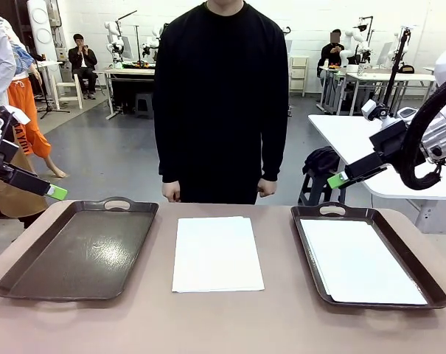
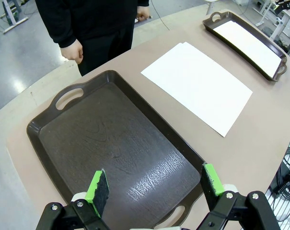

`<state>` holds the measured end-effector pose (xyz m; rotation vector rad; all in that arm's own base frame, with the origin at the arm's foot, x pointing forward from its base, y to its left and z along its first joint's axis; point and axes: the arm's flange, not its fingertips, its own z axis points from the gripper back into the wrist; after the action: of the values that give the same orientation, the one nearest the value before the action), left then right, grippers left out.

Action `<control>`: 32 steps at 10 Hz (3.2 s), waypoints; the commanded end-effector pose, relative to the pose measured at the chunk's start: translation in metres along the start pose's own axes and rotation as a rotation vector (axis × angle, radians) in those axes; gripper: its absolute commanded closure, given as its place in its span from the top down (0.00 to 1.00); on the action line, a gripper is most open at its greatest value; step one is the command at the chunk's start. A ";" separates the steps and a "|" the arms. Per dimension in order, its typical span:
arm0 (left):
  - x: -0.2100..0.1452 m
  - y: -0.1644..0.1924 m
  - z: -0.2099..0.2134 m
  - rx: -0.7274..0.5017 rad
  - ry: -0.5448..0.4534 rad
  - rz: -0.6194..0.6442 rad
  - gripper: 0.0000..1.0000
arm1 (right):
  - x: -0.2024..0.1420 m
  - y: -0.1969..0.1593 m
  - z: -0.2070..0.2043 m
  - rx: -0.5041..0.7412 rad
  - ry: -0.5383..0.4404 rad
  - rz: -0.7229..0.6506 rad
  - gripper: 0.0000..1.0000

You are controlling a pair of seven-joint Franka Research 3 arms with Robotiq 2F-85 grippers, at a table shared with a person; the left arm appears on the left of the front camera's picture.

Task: Sort the A4 documents.
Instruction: Receive the A4 Paper.

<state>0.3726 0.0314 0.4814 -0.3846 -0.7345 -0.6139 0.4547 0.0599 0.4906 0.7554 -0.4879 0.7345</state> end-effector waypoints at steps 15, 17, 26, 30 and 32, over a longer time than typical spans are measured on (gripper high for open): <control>-0.002 0.003 -0.002 -0.015 -0.013 -0.012 1.00 | 0.002 0.003 -0.002 0.000 -0.002 0.013 1.00; -0.002 0.003 -0.002 -0.015 -0.013 -0.012 1.00 | 0.002 0.003 -0.002 0.000 -0.002 0.013 1.00; -0.002 0.003 -0.002 -0.015 -0.013 -0.012 1.00 | 0.002 0.003 -0.002 0.000 -0.002 0.013 1.00; -0.002 0.003 -0.002 -0.015 -0.013 -0.012 1.00 | 0.002 0.003 -0.002 0.000 -0.002 0.013 1.00; -0.002 0.003 -0.002 -0.015 -0.013 -0.012 1.00 | 0.002 0.003 -0.002 0.000 -0.002 0.013 1.00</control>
<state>0.3726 0.0314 0.4814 -0.3846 -0.7346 -0.6141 0.4538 0.0625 0.4922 0.7462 -0.4981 0.7587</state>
